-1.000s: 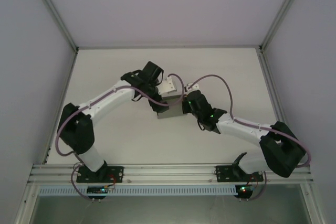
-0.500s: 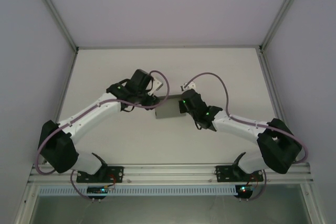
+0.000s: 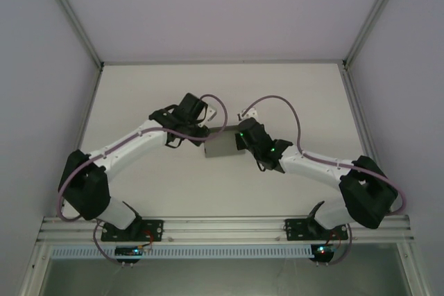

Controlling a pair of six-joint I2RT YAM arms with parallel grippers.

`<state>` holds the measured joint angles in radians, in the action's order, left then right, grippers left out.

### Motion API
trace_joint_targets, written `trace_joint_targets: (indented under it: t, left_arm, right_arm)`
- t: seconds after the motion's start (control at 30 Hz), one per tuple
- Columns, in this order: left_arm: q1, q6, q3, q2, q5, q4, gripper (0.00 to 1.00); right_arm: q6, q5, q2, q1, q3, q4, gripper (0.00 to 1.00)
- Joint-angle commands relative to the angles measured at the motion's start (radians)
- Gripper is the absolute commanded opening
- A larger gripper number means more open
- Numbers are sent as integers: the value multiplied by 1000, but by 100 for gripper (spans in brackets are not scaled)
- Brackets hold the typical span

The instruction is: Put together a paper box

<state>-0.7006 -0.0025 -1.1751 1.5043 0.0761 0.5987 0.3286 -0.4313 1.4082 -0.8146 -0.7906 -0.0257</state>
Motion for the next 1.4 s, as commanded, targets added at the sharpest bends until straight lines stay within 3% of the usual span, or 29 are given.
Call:
trace_joint_targets:
  t: [0.0,0.13,0.2,0.33,0.43,0.77,1.2,1.37]
  left_arm:
    - [4,-42,-32,10,13,16,16]
    - [1,-90,-22,-1,-25,8,9]
    - [2,-135,-19,-1,-32,1,0]
    - [6,-282,-30,12,-62,11,0]
    - [20,-401,-84,42,-68,111,0]
    - [91,-568,-110,52,-231,143,0]
    - [138,-587,-108,-13,-348,108,0]
    - [132,-542,-49,-28,-341,-14,0]
  right_arm:
    - [10,14,18,-14,-2,110,0]
    - [15,-1,17,-22,1,109,0]
    - [17,-10,18,-29,1,106,0]
    - [39,-50,29,-53,2,101,0]
    - [57,-91,35,-81,3,91,0]
    - [52,-248,61,-155,51,46,0]
    - [-69,-368,69,-202,133,-92,0]
    - [-235,-399,79,-178,143,-218,0]
